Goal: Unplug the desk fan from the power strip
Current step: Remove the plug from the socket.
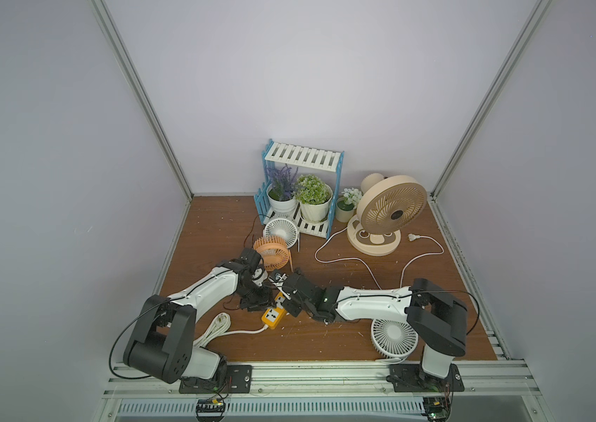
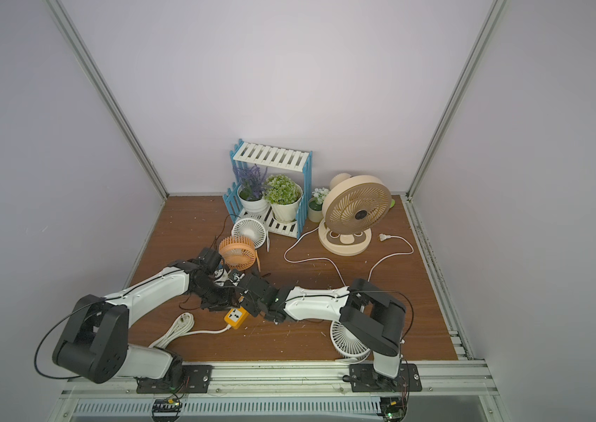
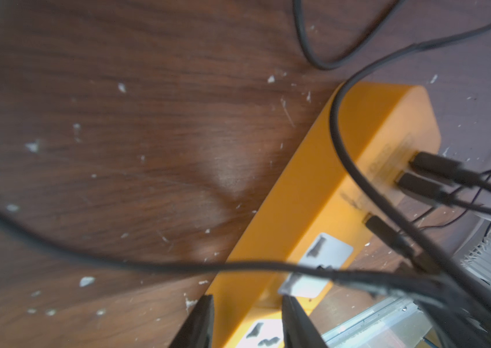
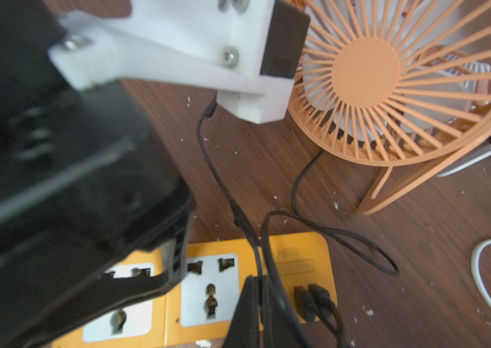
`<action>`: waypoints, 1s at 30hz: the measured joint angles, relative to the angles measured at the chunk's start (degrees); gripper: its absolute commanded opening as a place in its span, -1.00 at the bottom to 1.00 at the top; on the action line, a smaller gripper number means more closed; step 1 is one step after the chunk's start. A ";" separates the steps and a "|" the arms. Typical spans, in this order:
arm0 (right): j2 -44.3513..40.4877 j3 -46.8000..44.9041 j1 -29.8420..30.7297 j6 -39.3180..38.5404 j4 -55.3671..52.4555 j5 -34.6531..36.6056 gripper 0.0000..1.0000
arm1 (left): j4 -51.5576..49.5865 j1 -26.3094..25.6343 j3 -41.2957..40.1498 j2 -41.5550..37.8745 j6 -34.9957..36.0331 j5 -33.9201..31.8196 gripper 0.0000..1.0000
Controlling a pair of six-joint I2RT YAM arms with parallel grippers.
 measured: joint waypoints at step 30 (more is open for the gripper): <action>-1.75 -3.41 -0.04 -0.90 4.59 -0.50 -1.00 | -1.81 -2.19 1.90 1.75 0.63 -3.10 -0.18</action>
